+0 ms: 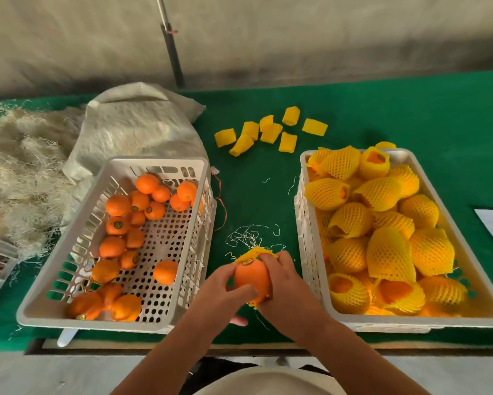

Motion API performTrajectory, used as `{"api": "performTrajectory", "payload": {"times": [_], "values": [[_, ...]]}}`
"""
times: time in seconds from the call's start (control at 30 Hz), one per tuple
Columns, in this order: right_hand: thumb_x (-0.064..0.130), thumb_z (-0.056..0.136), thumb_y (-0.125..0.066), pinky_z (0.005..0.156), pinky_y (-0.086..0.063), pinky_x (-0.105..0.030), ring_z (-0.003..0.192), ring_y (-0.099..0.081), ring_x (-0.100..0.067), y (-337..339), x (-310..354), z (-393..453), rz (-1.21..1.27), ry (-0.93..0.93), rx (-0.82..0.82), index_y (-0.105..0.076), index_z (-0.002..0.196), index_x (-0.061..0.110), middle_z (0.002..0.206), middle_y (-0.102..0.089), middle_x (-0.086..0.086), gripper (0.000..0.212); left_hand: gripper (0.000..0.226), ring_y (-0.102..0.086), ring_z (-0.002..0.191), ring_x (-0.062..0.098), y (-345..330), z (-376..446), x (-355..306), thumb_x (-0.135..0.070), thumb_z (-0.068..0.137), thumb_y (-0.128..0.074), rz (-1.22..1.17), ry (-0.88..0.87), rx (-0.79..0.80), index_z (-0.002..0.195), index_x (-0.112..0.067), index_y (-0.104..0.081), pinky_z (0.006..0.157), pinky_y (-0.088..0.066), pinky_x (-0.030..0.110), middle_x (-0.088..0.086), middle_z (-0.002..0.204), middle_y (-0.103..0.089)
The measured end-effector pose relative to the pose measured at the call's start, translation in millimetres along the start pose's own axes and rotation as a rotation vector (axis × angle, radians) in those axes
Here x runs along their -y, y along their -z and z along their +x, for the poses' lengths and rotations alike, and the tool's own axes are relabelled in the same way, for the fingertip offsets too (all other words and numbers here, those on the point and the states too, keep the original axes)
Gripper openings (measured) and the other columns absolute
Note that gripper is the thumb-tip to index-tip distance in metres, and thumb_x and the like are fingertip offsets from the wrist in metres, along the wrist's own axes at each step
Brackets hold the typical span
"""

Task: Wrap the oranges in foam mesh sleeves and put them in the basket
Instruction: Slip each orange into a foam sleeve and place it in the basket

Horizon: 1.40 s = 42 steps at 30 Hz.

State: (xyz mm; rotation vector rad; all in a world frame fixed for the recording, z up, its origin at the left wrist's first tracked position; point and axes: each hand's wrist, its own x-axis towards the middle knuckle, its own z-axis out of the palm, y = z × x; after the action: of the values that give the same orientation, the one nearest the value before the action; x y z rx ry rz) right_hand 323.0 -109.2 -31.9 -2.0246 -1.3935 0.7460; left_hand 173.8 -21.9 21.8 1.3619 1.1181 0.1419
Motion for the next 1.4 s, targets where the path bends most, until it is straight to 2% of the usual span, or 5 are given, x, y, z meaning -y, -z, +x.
{"api": "performTrajectory", "payload": {"times": [0.5, 0.63, 0.8, 0.97, 1.4], "values": [[0.034, 0.095, -0.064, 0.086, -0.037, 0.005, 0.113, -0.051, -0.003, 31, 16, -21, -0.032, 0.223, -0.075, -0.032, 0.149, 0.046, 0.149, -0.023, 0.022, 0.064, 0.06, -0.059, 0.09, 0.004, -21, 19, -1, -0.063, 0.07, -0.073, 0.53, -0.488, -0.531, 0.117, -0.027, -0.059, 0.076, -0.057, 0.029, -0.019, 0.105, -0.056], [0.053, 0.088, -0.069, 0.091, -0.056, -0.021, 0.126, -0.051, -0.009, 47, 17, -30, 0.164, 0.219, -0.313, -0.051, 0.134, 0.041, 0.136, -0.04, 0.026, 0.051, 0.062, -0.059, 0.093, 0.002, -21, 15, 0, -0.051, 0.068, -0.08, 0.476, -0.584, -0.519, 0.118, -0.028, -0.053, 0.069, -0.058, 0.017, -0.019, 0.113, -0.051], [0.095, 0.062, -0.064, 0.101, -0.05, -0.023, 0.134, -0.041, -0.001, 56, 21, -15, 0.288, -0.035, -0.223, -0.002, 0.153, 0.061, 0.143, -0.028, 0.037, 0.115, 0.074, -0.054, 0.105, 0.007, -37, 9, -6, -0.039, 0.068, -0.086, 0.539, -0.661, -0.481, 0.128, -0.025, -0.045, 0.072, -0.048, 0.011, -0.022, 0.126, -0.038], [0.087, 0.068, -0.067, 0.081, -0.036, -0.002, 0.109, -0.044, 0.012, 48, 17, -11, 0.253, -0.1, -0.31, -0.005, 0.15, 0.062, 0.143, -0.032, 0.035, 0.105, 0.085, -0.05, 0.105, 0.008, -56, 5, -11, -0.036, 0.063, -0.089, 0.617, -0.647, -0.458, 0.131, -0.022, -0.04, 0.073, -0.049, 0.019, -0.005, 0.134, -0.043], [0.064, 0.081, -0.075, 0.092, -0.054, -0.028, 0.117, -0.054, -0.008, 104, -31, -22, 0.188, -0.167, -0.61, -0.04, 0.144, 0.044, 0.134, -0.053, 0.018, 0.075, 0.065, -0.047, 0.136, 0.002, -56, 5, 17, -0.069, 0.092, -0.051, 0.692, -0.783, -0.284, 0.152, -0.051, -0.034, 0.097, -0.052, 0.035, -0.026, 0.168, -0.013]]}}
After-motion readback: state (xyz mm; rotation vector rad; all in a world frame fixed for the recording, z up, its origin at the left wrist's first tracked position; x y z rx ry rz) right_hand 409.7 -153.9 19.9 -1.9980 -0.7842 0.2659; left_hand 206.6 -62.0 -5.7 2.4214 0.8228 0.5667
